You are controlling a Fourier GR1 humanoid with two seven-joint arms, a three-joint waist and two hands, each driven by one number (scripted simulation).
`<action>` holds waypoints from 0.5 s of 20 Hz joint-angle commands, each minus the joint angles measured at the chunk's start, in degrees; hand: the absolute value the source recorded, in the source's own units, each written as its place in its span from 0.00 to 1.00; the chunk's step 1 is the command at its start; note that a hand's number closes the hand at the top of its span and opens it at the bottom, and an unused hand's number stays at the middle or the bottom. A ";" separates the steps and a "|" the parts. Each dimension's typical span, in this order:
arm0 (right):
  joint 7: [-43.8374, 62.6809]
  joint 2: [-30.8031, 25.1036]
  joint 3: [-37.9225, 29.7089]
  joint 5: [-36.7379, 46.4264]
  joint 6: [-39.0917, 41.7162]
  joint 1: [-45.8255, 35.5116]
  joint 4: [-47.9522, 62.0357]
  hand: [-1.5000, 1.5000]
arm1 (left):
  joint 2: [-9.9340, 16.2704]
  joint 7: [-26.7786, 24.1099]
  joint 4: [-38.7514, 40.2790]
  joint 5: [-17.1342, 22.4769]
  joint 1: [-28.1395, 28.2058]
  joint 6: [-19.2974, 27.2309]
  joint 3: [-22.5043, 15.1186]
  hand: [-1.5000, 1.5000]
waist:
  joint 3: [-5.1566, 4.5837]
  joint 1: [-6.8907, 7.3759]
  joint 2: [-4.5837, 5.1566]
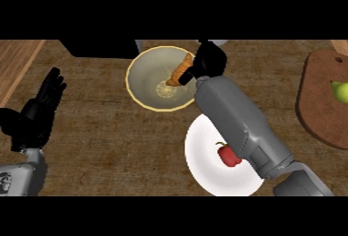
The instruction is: Pick the croissant from the plate and place it in the bowl
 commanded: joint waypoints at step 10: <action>-24.20 0.08 -12.83 -18.21 -22.10 15.05 -25.74 0.00 | -0.71 0.77 -0.23 -0.32 1.56 1.22 0.85 0.50 | 0.15 -3.13 -0.95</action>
